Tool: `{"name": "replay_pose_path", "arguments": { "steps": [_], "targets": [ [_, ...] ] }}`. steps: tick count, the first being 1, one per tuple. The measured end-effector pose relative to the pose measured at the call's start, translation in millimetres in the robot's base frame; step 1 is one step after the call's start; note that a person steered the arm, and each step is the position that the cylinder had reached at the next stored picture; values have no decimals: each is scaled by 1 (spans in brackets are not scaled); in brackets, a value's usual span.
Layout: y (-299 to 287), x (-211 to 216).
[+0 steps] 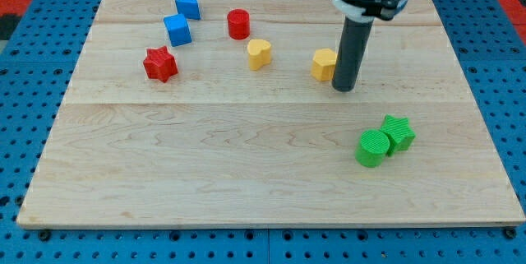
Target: Move the yellow hexagon slightly up and to left
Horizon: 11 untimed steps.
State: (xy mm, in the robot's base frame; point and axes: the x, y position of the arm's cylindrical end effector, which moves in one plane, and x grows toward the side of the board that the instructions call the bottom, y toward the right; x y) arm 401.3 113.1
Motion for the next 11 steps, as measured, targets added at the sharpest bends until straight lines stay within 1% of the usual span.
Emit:
{"name": "replay_pose_path", "arguments": {
  "steps": [1,2,3,4,5,6,7,8,9,10,11],
  "targets": [
    [-5,-37],
    [-25,-66],
    [-22,-66],
    [-21,-49],
    [-51,-49],
    [-52,-53],
    [-52,-48],
    [37,-14],
    [123,71],
    [136,119],
    [91,98]
  ]
}}
